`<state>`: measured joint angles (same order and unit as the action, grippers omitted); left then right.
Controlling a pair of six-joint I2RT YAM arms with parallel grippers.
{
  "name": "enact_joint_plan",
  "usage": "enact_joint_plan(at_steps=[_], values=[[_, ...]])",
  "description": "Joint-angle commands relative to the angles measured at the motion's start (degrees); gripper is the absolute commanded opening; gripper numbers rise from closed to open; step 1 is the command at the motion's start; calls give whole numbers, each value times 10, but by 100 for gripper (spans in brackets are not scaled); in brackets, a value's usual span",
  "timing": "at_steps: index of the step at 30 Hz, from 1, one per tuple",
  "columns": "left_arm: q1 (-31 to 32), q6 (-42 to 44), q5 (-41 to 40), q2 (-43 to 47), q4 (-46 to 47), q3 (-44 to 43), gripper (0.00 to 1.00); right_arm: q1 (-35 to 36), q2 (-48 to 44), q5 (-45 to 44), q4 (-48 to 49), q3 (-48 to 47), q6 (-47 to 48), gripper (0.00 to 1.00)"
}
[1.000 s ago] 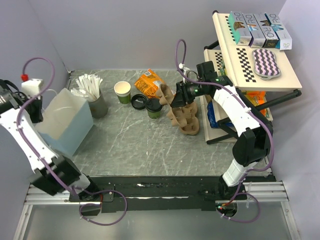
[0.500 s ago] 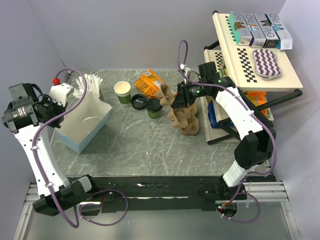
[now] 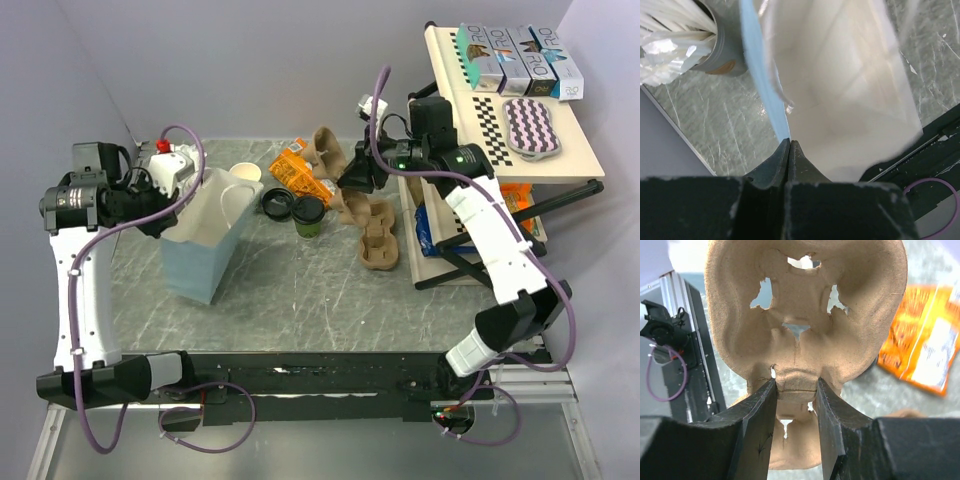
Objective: Pack the takeout coffee
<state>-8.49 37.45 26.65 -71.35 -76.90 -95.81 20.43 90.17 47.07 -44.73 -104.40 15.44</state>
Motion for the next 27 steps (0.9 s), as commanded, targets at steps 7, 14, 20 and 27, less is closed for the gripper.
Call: enact_joint_plan(at_steps=[7, 14, 20, 27], values=[[24, 38, -56, 17, 32, -23, 1, 62, -66, -30, 87, 3, 38, 0], [30, 60, -19, 14, 59, -41, 1, 125, -88, -73, 213, 47, 87, 0], [31, 64, 31, 44, 116, -5, 1, 169, -127, -98, 347, 115, 114, 0], [36, 77, 52, 91, 163, 96, 1, 210, -164, -97, 372, 176, 181, 0]])
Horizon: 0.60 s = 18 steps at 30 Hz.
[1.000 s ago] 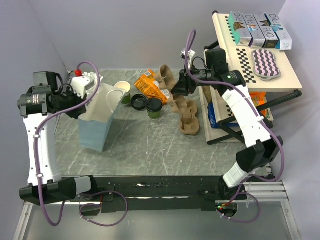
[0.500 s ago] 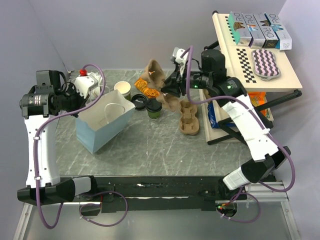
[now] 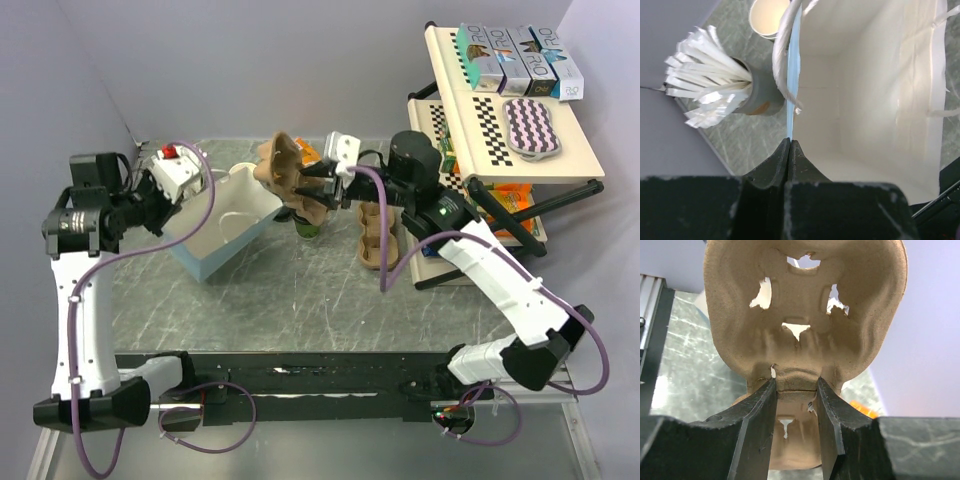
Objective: Pack the takeout coffee
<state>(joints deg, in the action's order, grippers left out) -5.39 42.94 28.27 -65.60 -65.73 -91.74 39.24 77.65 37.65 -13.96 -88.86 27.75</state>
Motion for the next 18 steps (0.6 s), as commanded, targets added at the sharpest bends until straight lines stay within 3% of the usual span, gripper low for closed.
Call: enact_joint_plan(at_steps=[1, 7, 18], values=[[6, 32, 38, 42, 59, 82, 1, 33, -45, -6, 72, 30, 78, 0], [6, 43, 80, 65, 61, 110, 1, 58, -45, -13, 103, 56, 137, 0], [6, -24, 104, 75, 80, 121, 1, 110, -24, -13, 201, 106, 158, 0]])
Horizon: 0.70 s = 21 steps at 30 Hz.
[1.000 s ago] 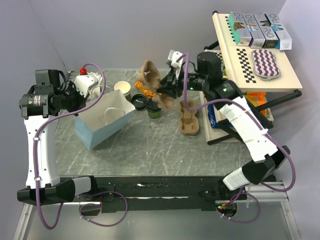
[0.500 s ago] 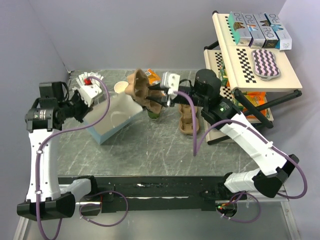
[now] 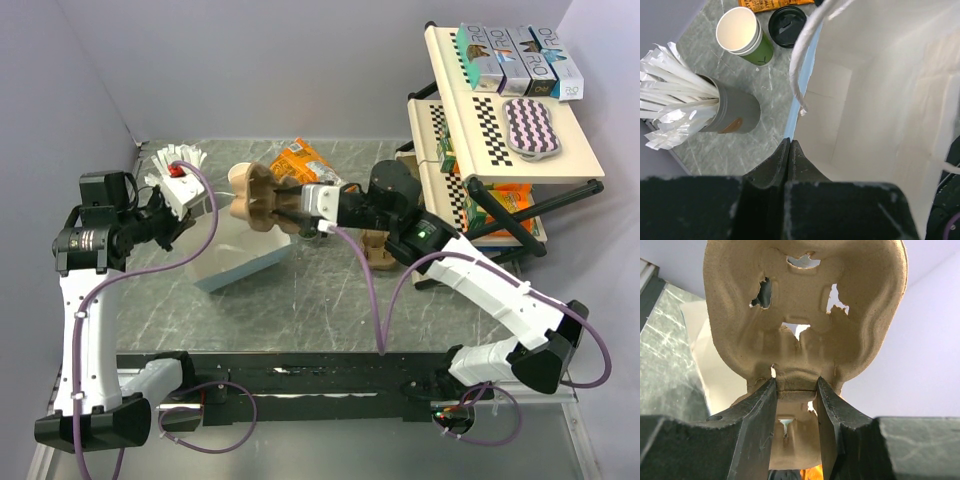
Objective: Pack the takeout coffee
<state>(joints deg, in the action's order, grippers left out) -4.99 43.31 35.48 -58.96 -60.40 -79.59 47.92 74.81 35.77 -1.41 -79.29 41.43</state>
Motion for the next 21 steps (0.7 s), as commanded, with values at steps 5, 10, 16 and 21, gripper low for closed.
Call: enact_joint_plan(at_steps=[5, 10, 16, 21], values=[[2, -41, 42, 10, 8, -8, 1, 53, 16, 14, 112, 33, 17, 0], [2, -54, 42, 20, 4, -10, 1, 80, 23, 28, 125, 52, 18, 0], [2, -71, 49, 31, 8, -11, 1, 96, 34, 36, 127, 57, 22, 0], [3, -74, 40, 52, 27, 9, 1, 96, 39, 11, 158, 47, -26, 0]])
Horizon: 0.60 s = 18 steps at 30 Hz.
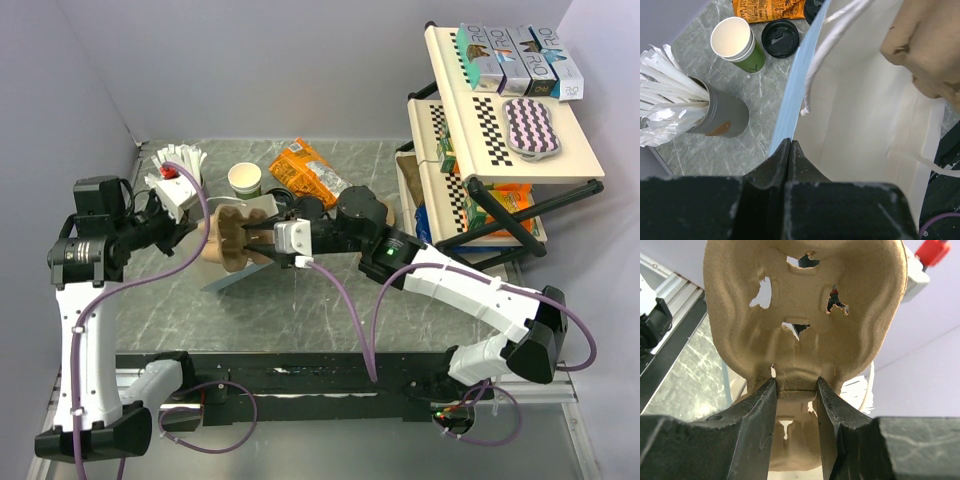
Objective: Pack the takeout coffee
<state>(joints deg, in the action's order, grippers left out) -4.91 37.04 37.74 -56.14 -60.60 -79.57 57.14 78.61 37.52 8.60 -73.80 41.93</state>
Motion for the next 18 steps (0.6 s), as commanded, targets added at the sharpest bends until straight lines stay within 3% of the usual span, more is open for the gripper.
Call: enact_joint_plan(at_steps=[1, 18], values=[[2, -11, 16, 31, 32, 13, 1, 4, -1, -10, 60, -13, -40, 0], [2, -49, -14, 77, 84, 56, 1, -7, -73, -68, 29, 24, -98, 0]])
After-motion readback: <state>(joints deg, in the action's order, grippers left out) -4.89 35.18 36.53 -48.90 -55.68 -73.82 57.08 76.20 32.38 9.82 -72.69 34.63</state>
